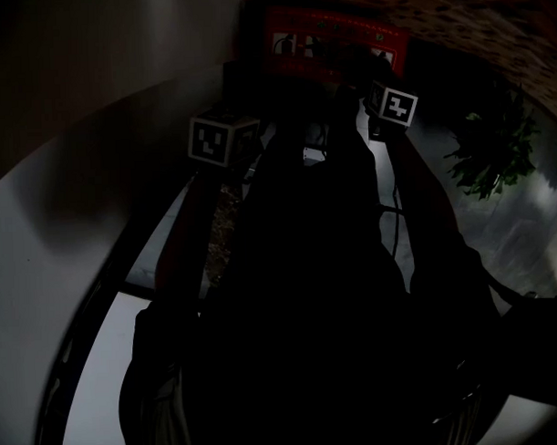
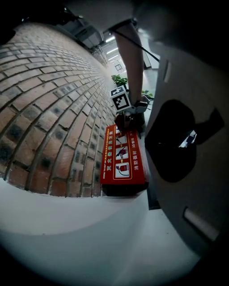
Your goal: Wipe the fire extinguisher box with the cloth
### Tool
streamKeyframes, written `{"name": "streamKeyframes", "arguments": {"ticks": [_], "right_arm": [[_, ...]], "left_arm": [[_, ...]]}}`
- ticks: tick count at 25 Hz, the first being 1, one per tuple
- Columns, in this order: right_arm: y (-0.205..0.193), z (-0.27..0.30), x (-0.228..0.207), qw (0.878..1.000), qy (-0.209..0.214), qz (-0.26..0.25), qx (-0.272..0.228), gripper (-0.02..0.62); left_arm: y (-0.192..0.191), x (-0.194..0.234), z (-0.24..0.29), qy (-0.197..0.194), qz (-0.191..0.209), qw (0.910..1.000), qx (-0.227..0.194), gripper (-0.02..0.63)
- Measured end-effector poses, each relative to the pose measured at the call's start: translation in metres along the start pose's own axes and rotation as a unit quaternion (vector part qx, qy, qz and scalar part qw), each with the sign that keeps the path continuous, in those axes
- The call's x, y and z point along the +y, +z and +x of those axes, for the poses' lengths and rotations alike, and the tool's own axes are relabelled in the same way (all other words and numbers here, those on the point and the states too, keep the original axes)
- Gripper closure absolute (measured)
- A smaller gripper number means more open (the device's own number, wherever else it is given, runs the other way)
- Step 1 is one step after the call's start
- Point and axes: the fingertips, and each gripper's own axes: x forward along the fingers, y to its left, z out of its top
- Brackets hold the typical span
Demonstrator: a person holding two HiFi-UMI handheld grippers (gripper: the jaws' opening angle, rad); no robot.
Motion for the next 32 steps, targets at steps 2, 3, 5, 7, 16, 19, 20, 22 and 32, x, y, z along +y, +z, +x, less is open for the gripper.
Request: {"name": "streamKeyframes", "arguments": {"ticks": [2, 3, 5, 7, 16, 19, 20, 22, 32], "right_arm": [[0.0, 0.005, 0.011, 1.0, -0.003, 0.002, -0.001, 0.46], [0.001, 0.006, 0.014, 1.0, -0.004, 0.003, -0.001, 0.46], [0.002, 0.008, 0.017, 1.0, -0.006, 0.003, 0.004, 0.46], [0.003, 0.009, 0.018, 1.0, -0.004, 0.003, 0.011, 0.461], [0.003, 0.016, 0.039, 1.0, 0.007, -0.019, 0.023, 0.46], [0.004, 0.02, 0.053, 0.999, 0.018, -0.027, 0.024, 0.46], [0.004, 0.022, 0.06, 0.999, 0.025, -0.03, 0.027, 0.462], [0.003, 0.026, 0.074, 0.998, 0.037, -0.043, 0.035, 0.461], [0.006, 0.041, 0.124, 0.993, 0.062, -0.089, 0.047, 0.462]], "left_arm": [[0.0, 0.001, -0.002, -0.001, -0.002, 1.0, -0.003, 0.603], [0.0, 0.002, -0.003, -0.001, -0.003, 1.0, -0.004, 0.603], [-0.002, 0.004, -0.006, 0.0, -0.005, 1.0, -0.005, 0.603], [-0.005, 0.007, -0.006, 0.0, -0.008, 1.0, -0.005, 0.603], [-0.013, 0.01, -0.006, -0.001, -0.013, 0.9999, -0.007, 0.603], [-0.016, 0.012, -0.006, -0.001, -0.017, 0.9998, -0.007, 0.603], [-0.017, 0.012, -0.007, -0.001, -0.02, 0.9998, -0.007, 0.603], [-0.019, 0.014, -0.009, 0.0, -0.023, 0.9997, -0.01, 0.603], [-0.038, 0.03, -0.019, 0.012, -0.044, 0.9989, -0.008, 0.603]]}}
